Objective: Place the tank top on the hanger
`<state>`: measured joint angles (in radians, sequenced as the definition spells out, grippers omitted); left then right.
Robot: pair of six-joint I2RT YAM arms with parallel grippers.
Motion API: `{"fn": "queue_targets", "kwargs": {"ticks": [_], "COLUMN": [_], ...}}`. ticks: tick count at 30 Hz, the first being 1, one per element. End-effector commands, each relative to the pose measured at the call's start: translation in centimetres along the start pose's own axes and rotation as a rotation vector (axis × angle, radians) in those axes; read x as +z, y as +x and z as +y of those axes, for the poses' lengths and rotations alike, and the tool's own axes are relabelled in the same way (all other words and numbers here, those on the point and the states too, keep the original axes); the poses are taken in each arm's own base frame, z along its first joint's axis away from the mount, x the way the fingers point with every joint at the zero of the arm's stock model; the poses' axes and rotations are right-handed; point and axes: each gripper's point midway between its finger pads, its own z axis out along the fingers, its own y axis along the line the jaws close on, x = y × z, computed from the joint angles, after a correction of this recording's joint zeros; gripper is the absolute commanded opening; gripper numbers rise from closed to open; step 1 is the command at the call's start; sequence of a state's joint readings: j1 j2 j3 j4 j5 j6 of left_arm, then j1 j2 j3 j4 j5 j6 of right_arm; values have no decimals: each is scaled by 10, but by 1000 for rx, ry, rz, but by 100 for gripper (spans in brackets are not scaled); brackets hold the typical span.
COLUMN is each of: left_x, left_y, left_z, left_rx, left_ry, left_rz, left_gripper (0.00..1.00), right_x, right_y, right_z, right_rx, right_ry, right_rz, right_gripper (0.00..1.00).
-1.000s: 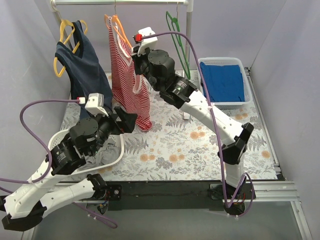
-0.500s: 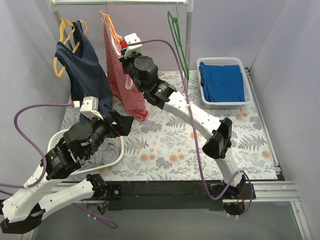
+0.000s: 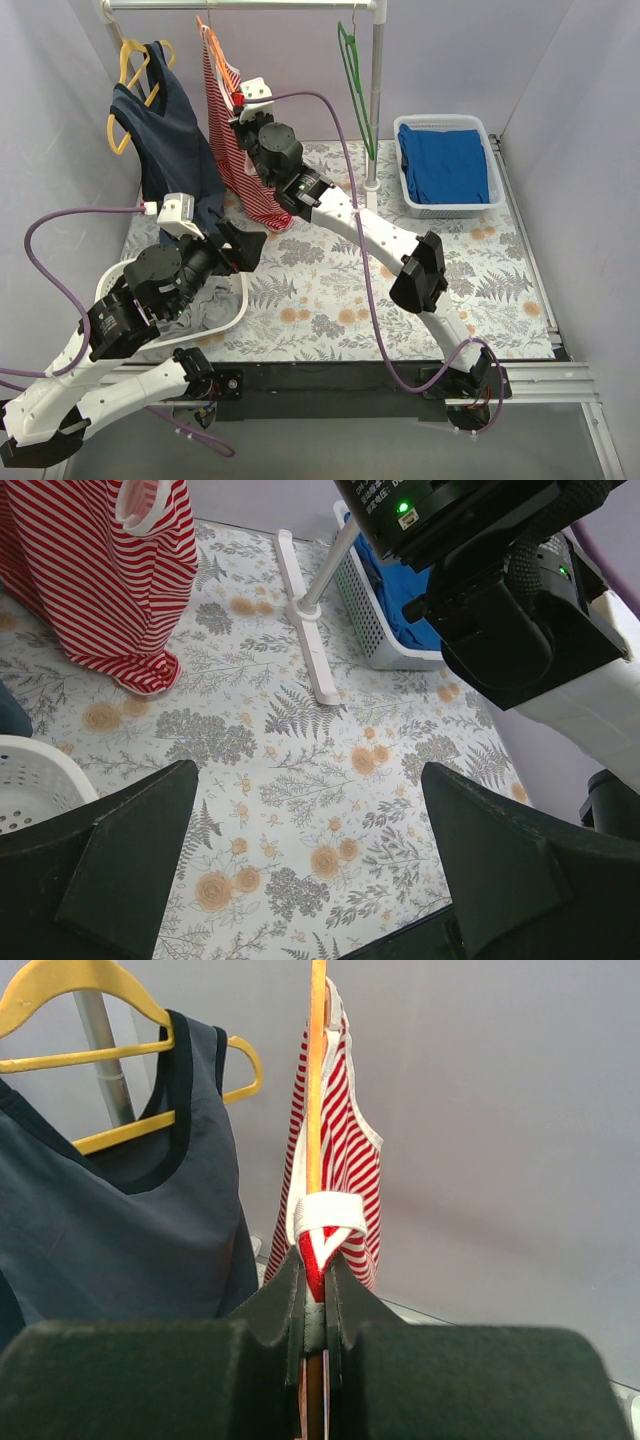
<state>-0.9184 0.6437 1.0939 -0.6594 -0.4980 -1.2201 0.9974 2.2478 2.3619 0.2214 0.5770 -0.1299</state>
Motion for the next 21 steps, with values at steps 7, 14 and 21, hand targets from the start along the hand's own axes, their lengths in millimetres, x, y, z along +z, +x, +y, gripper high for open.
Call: {"fn": "queue_targets", "kwargs": {"ticks": [7, 14, 21], "left_x": [-7, -10, -10], "left_y": [-11, -13, -14], "left_z": [-1, 1, 2], "left_rx": [-3, -10, -14], "left_ry": [3, -2, -8], "left_rz": [-19, -25, -27], "left_gripper": [96, 96, 96], "right_x": [3, 6, 7], "right_y": [-65, -55, -51], "right_z": [-3, 3, 5], "right_rx": [137, 149, 144], "right_ry": [10, -2, -8], "right_rz": [-209, -204, -201], "right_gripper": [1, 1, 1]}}
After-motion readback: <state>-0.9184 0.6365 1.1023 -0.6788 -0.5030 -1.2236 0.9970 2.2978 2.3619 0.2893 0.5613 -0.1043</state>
